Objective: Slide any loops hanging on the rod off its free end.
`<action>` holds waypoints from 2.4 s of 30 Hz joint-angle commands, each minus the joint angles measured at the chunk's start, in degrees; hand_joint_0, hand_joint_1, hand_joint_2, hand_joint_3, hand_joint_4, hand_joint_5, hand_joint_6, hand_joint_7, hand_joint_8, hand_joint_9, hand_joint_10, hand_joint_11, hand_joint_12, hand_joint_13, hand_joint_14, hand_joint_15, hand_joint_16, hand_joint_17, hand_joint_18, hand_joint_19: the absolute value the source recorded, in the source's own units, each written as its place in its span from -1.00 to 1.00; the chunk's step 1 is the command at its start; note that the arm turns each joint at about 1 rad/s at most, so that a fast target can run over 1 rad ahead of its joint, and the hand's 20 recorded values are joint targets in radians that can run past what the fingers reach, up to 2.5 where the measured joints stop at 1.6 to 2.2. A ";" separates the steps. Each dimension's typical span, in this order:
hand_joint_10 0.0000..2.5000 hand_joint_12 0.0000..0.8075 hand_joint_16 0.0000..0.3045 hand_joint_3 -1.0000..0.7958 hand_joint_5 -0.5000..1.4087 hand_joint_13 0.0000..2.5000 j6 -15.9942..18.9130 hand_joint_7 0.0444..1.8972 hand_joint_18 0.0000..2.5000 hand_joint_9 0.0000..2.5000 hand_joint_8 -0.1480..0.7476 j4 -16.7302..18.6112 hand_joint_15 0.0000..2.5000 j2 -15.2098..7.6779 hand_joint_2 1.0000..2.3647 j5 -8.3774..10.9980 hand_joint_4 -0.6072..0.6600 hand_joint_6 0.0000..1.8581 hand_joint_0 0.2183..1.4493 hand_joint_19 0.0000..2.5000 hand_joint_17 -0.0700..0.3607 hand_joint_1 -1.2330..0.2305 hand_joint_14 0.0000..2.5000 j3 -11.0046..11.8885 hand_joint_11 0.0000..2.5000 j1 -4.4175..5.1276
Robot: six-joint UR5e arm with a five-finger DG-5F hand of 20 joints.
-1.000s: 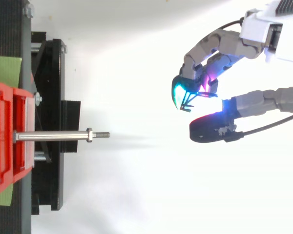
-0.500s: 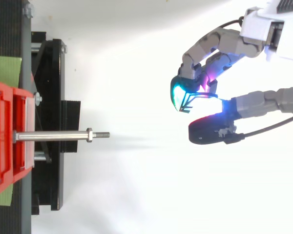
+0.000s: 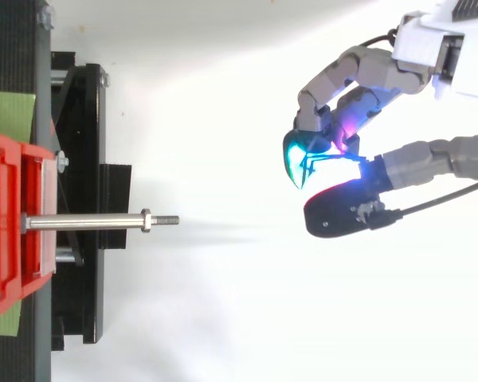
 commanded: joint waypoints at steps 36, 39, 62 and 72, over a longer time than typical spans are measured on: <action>-0.98 -0.14 -0.70 -0.39 -0.63 -0.34 3.66 -0.12 -0.41 -0.23 -0.05 -4.84 -0.58 -0.01 -0.99 0.00 0.05 0.03 -0.37 -0.61 -0.20 -0.17 -0.98 1.06 -0.32 0.09; -0.98 -0.11 -0.69 -0.32 -0.64 -0.35 4.27 -0.11 -0.44 -0.24 -0.04 -4.84 -0.57 -0.01 -0.99 0.00 0.06 0.02 -0.39 -0.59 -0.18 -0.10 -0.98 1.14 -0.33 0.09; -0.98 -0.09 -0.67 -0.42 -0.63 -0.35 5.59 -0.14 -0.44 -0.24 -0.02 -5.98 -0.57 -0.01 -1.00 0.00 0.15 -0.03 -0.49 -0.59 -0.15 -0.02 -0.98 1.06 -0.34 0.17; -0.98 -0.11 -0.68 -0.33 -0.63 -0.35 5.59 -0.11 -0.45 -0.23 -0.04 -5.98 -0.57 -0.01 -0.99 0.00 0.09 -0.04 -0.40 -0.58 -0.17 0.09 -0.98 1.06 -0.34 0.09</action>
